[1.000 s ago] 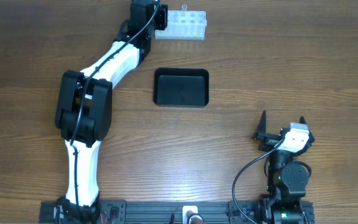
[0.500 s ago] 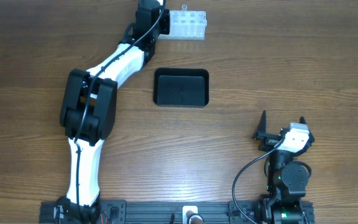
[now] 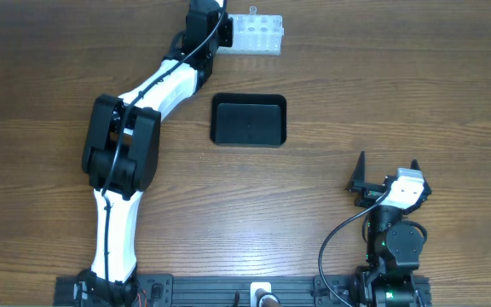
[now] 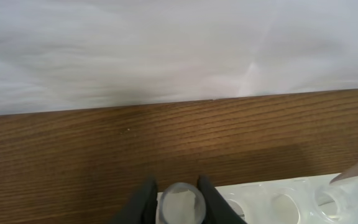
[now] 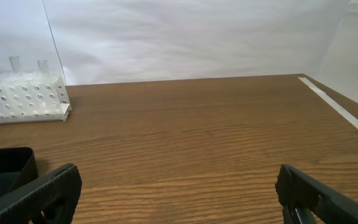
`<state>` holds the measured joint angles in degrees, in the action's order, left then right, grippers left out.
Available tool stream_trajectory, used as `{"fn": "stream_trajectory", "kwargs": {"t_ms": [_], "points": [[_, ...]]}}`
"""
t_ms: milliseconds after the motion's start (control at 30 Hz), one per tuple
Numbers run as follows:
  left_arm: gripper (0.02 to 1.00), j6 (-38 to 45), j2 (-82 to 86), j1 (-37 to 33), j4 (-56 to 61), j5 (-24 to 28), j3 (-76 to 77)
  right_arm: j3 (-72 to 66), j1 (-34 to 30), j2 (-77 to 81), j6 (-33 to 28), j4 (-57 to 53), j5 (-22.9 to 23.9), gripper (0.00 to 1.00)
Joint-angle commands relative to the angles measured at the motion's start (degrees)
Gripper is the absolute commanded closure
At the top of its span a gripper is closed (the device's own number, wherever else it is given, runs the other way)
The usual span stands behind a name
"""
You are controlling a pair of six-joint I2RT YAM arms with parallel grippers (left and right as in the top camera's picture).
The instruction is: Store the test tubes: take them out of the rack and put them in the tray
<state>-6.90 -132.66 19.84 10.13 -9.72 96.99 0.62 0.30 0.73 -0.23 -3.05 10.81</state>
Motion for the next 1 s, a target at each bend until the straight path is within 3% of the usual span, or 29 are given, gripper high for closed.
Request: {"fn": "stream_trajectory", "kwargs": {"t_ms": [33, 167, 533, 1000], "points": [[0.844, 0.00, -0.81, 0.20, 0.39, -0.22, 1.33, -0.31, -0.37, -0.39, -0.24, -0.17, -0.28, 0.009], [0.908, 0.00, -0.81, 0.20, 0.39, -0.22, 1.33, -0.31, -0.37, -0.39, -0.24, -0.17, -0.28, 0.007], [0.919, 0.02, 0.83, 0.20, 0.92, -0.22, 1.33, -0.31, -0.37, -0.39, -0.24, -0.17, -0.28, 0.009], [0.921, 5.25, 19.74, 0.76, -3.93, -0.22, 1.33, -0.31, -0.37, -0.39, -0.24, -0.17, -0.28, 0.009]]}}
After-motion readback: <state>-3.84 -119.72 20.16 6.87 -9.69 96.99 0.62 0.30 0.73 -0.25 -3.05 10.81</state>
